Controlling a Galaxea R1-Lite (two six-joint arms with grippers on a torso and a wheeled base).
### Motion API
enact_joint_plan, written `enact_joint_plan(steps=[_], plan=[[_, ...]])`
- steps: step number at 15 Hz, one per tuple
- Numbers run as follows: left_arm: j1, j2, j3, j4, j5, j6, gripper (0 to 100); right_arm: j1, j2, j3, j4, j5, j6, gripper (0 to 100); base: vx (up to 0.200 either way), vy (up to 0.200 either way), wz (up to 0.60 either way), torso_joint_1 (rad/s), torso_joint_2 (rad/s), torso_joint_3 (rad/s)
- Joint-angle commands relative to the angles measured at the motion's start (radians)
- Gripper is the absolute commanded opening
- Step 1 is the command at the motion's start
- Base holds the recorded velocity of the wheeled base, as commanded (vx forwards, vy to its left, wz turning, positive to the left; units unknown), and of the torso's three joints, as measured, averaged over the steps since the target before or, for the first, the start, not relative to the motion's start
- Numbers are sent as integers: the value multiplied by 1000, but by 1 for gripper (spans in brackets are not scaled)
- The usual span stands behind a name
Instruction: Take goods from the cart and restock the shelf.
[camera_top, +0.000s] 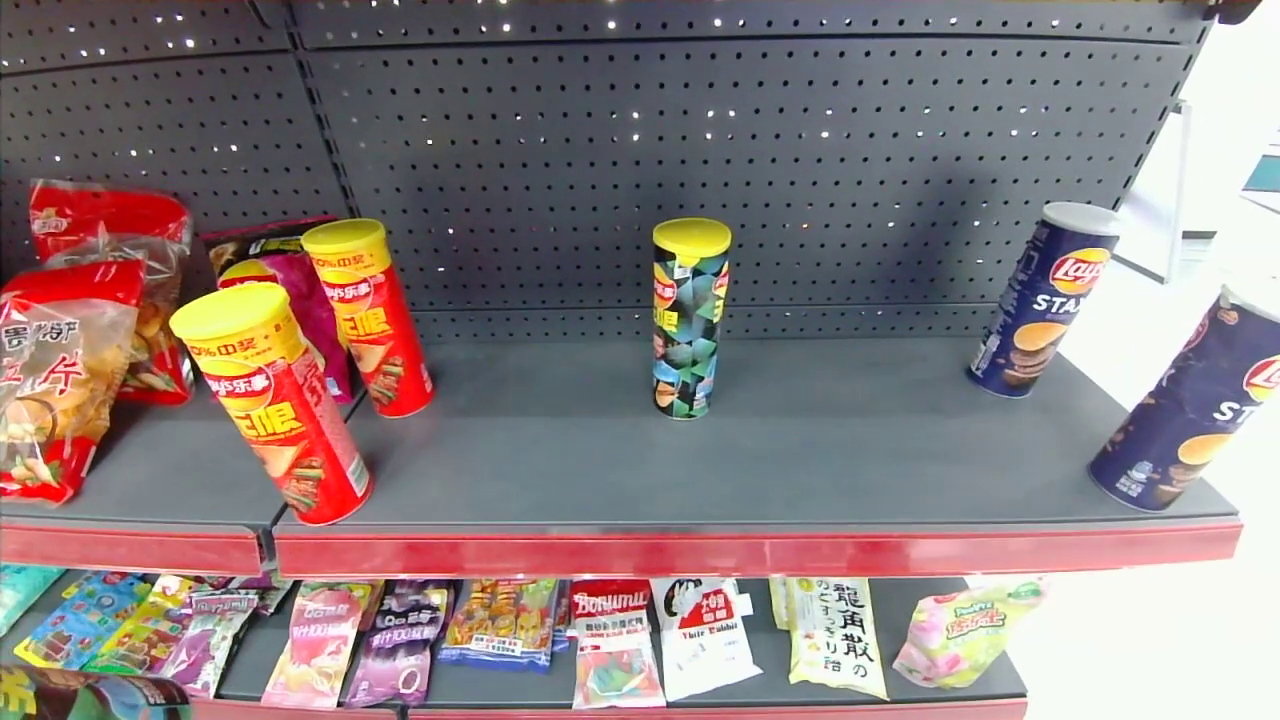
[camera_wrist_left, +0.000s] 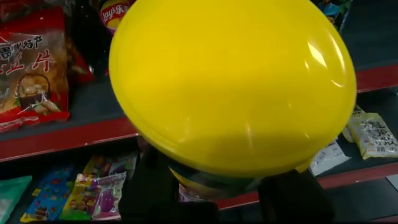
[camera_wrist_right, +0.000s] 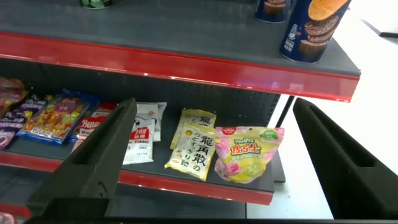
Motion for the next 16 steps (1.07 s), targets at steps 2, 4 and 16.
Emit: enact_joint_plan(steps=[2, 4, 16], plan=[[-14, -25, 1, -1, -6, -2, 0, 1, -3, 1, -1, 5, 0, 100, 0, 0, 0, 0, 0, 0], [-14, -16, 1, 1, -2, -5, 0, 1, -4, 3, -3, 5, -2, 100, 0, 0, 0, 0, 0, 0], [-12, 62, -52, -4, -9, -9, 0, 283, 1269, -635, -495, 244, -14, 100, 0, 0, 0, 0, 0, 0]])
